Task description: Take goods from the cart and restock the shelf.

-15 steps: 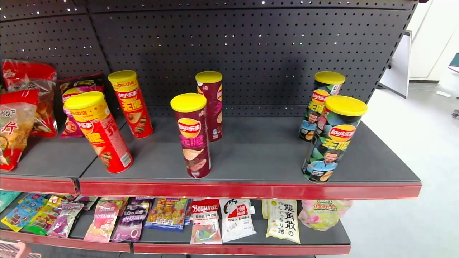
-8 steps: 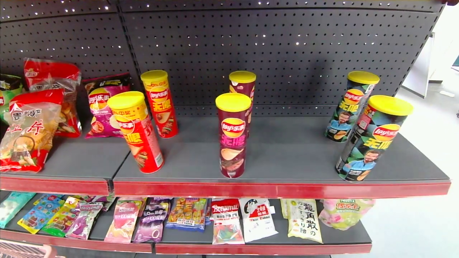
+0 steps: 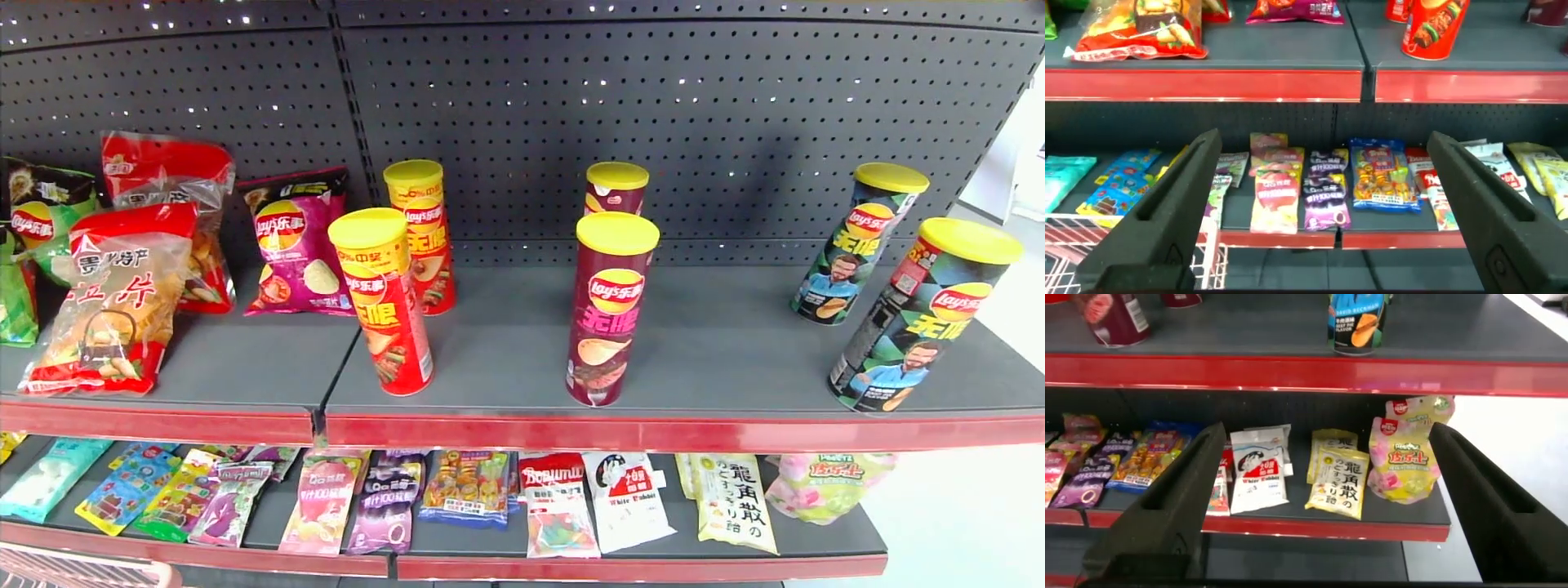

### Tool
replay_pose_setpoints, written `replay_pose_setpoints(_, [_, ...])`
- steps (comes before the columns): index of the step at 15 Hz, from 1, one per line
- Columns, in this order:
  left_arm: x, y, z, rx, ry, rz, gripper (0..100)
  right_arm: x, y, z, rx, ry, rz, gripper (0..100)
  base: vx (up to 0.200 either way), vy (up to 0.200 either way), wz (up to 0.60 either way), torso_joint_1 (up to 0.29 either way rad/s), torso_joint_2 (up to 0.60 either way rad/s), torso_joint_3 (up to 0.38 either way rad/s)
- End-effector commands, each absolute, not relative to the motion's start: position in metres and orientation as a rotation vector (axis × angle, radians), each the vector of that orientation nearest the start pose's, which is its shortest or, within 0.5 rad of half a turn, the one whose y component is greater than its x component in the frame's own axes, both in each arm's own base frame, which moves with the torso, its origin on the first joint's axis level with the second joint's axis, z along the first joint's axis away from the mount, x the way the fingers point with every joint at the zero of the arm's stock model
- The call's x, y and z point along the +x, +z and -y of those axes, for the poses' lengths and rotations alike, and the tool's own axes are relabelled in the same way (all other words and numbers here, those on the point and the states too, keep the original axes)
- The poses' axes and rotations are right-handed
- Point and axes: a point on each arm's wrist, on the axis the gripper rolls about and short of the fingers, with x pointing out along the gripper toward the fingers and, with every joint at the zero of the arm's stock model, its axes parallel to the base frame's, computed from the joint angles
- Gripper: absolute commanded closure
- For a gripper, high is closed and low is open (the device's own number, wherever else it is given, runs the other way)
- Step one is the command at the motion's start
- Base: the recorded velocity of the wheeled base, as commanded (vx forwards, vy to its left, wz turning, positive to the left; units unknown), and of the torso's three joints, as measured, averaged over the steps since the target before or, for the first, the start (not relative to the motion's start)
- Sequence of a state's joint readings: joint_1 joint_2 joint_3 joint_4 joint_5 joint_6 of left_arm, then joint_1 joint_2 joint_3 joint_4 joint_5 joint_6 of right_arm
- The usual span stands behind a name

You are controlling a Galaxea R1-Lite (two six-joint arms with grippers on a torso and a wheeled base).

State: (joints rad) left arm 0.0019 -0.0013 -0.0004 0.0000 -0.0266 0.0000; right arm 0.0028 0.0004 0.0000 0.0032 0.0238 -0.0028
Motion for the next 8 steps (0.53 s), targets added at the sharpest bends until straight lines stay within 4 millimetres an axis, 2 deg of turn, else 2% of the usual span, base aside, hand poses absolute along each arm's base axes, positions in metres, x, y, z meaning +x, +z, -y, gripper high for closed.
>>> replay_pose_setpoints(1, [-0.0228,0.0755,0.0006,0.0,-0.025,0.0,0,-0.0228,0.0752,-0.0005,-0.003,0.026,-0.003,0,0.0,0.0,0.0,0.0,0.0,0.0])
replay_pose_setpoints(4, [-0.0228,0.0755,0.0006,0.0,-0.025,0.0,0,-0.0228,0.0752,-0.0005,-0.003,0.026,-0.003,0,0.2,0.0,0.0,-0.004,0.0,-0.001])
replay_pose_setpoints(8, [-0.0228,0.0755,0.0006,0.0,-0.025,0.0,0,-0.0229,0.0757,-0.0005,-0.003,0.026,0.0,0,0.0,0.0,0.0,0.0,0.0,0.0])
